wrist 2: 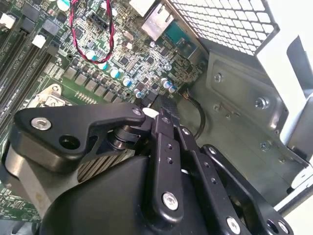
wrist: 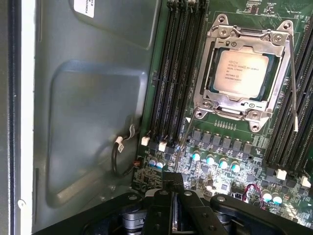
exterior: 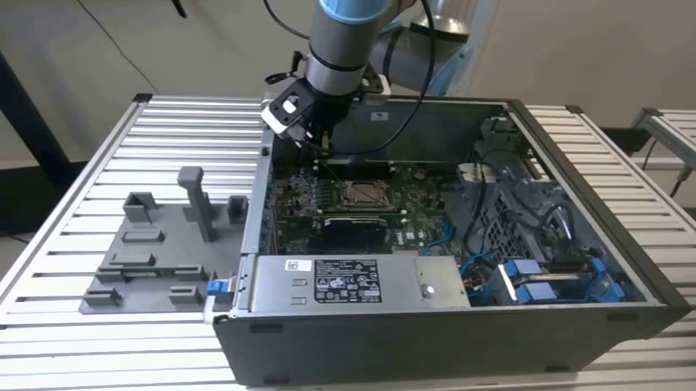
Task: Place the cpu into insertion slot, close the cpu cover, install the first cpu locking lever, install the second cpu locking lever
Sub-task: 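Install the first cpu locking lever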
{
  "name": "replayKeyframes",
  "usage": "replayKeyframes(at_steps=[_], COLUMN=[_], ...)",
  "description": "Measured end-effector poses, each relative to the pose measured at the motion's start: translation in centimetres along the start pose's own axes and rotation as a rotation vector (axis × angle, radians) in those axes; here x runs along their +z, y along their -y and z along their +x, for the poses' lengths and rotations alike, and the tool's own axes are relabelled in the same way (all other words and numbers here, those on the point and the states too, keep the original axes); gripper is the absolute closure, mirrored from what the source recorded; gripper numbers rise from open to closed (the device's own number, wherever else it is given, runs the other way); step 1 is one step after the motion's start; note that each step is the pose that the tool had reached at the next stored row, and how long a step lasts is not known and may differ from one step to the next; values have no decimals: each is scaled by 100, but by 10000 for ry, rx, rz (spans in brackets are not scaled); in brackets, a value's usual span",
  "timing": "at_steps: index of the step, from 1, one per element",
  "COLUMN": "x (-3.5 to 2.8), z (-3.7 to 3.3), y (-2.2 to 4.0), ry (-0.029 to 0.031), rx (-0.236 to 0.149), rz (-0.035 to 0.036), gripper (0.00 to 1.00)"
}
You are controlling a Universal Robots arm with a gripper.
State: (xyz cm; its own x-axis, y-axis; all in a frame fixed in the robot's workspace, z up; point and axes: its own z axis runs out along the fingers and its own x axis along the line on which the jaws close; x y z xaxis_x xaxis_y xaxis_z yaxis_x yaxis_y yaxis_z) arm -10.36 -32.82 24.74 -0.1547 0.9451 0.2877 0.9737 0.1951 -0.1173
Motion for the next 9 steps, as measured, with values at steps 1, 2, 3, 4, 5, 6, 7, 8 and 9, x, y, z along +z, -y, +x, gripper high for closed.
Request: replayKeyframes(at_steps=[1, 2, 3, 4, 5, 6, 7, 8, 9], x=[0, 0, -2, -5, -8, -9, -8, -12, -17], z=[0, -1, -2, -6, -9, -14, -20, -27, -34], y=[-1, -4, -8, -13, -20, -27, -37, -44, -51], ry=[-4, -7, -11, -15, -21, -32, -44, -56, -69], rx=[-1, -3, -2, -2, -2, -4, -10, -12, -12], rz=[-1, -2, -1, 0, 1, -2, -15, -13, -11], gripper=[89, 89, 89, 89, 89, 89, 89, 89, 89])
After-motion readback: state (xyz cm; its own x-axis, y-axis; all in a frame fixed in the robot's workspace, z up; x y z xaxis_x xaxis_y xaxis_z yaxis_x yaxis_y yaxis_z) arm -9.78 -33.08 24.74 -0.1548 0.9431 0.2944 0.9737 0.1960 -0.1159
